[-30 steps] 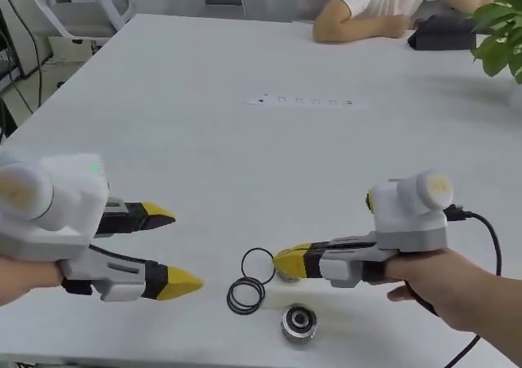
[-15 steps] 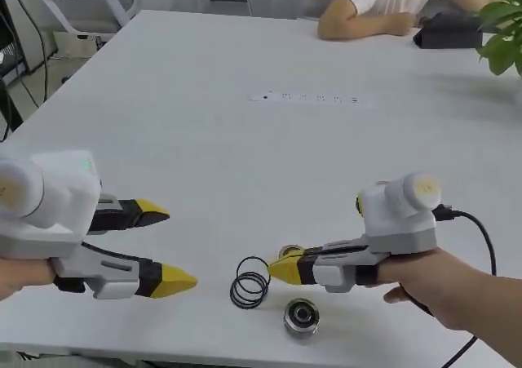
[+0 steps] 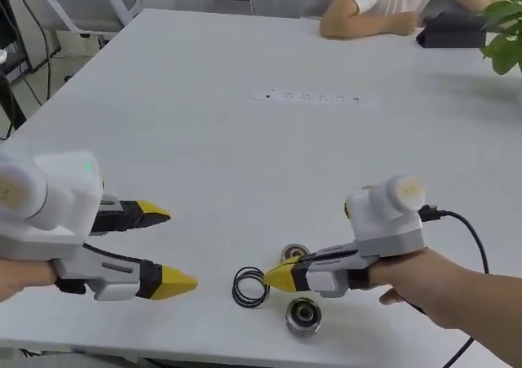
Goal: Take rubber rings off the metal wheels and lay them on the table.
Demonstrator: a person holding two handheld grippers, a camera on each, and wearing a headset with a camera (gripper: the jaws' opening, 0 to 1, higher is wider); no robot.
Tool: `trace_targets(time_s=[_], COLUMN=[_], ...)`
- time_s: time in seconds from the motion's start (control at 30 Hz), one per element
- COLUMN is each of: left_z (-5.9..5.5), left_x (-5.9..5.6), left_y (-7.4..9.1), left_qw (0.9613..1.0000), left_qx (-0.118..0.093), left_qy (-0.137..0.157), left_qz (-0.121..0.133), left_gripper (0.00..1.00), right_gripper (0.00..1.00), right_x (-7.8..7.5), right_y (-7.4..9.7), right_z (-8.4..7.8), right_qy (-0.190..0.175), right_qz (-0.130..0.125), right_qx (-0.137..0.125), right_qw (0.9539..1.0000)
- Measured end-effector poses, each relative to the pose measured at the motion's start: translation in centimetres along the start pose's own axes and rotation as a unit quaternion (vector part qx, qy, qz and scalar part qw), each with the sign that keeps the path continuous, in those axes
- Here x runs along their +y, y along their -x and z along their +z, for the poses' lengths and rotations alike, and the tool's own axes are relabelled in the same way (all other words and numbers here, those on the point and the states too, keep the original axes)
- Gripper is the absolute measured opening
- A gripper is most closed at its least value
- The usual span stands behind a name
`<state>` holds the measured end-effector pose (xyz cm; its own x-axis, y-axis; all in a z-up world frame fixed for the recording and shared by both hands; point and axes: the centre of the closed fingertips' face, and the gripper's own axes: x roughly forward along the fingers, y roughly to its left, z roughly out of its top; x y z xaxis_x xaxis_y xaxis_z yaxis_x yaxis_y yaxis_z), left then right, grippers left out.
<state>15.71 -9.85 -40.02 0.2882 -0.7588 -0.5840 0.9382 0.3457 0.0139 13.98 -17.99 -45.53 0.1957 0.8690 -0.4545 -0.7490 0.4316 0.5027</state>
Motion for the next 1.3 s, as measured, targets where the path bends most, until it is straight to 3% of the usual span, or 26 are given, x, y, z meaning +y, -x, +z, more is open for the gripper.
trace_targets(time_s=[0.3, 0.73, 1.3], left_z=[-0.5, -0.4, 0.1], left_x=[-0.1, -0.5, -1.0], left_y=[-0.1, -0.3, -0.5], left_qw=[1.0000, 1.0000, 0.9999], left_qx=[0.005, 0.006, 0.004], left_qy=[0.003, 0.002, 0.000], left_qz=[-0.001, -0.006, -0.013], left_gripper=[0.57, 0.57, 0.57], right_gripper=[0.00, 0.13, 0.28], right_x=[-0.3, 0.0, 0.5], right_y=[-0.1, 0.3, 3.4], right_z=[-0.3, -0.2, 0.8], right_qy=[0.022, 0.055, 0.077], right_qz=[-0.010, -0.013, -0.029], right_qx=[0.008, 0.008, -0.032], right_qw=[0.9997, 0.9984, 0.9961])
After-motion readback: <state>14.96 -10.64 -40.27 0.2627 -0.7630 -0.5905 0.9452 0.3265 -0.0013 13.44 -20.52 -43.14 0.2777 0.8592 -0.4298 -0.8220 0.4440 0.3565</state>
